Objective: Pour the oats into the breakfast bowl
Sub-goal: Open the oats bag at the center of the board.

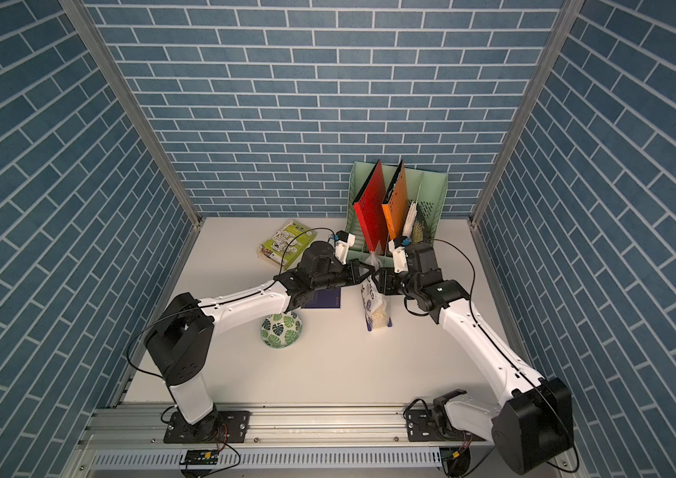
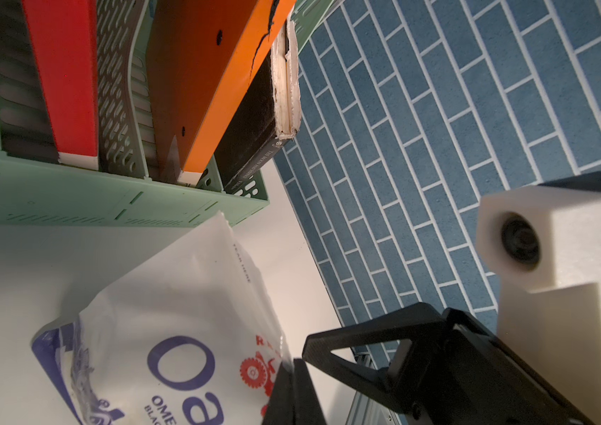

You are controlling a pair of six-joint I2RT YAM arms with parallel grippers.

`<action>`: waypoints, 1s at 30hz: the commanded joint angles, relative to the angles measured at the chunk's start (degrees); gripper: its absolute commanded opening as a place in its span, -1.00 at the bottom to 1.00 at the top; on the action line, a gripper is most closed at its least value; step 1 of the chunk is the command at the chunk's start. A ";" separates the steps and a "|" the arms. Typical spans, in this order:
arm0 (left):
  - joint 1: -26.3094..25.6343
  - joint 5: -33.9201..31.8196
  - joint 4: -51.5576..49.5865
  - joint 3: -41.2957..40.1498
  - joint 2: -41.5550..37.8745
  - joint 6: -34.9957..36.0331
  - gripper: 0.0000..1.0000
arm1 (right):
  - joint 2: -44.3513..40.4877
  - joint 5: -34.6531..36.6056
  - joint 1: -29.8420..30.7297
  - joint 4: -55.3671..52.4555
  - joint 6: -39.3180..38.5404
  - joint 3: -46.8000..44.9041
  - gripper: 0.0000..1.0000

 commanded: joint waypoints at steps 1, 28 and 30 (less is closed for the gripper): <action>-0.25 0.05 2.90 -0.55 -1.04 0.21 -0.92 | 0.65 1.25 0.58 -1.68 -0.89 1.34 -0.03; -0.25 -1.89 -0.15 -0.02 -1.10 2.75 -0.33 | 0.15 6.09 0.60 -3.83 -1.61 3.06 -1.00; -0.23 -1.84 -0.24 -0.06 -0.83 2.74 -0.32 | -0.06 6.26 0.60 -3.67 -1.54 3.14 -1.00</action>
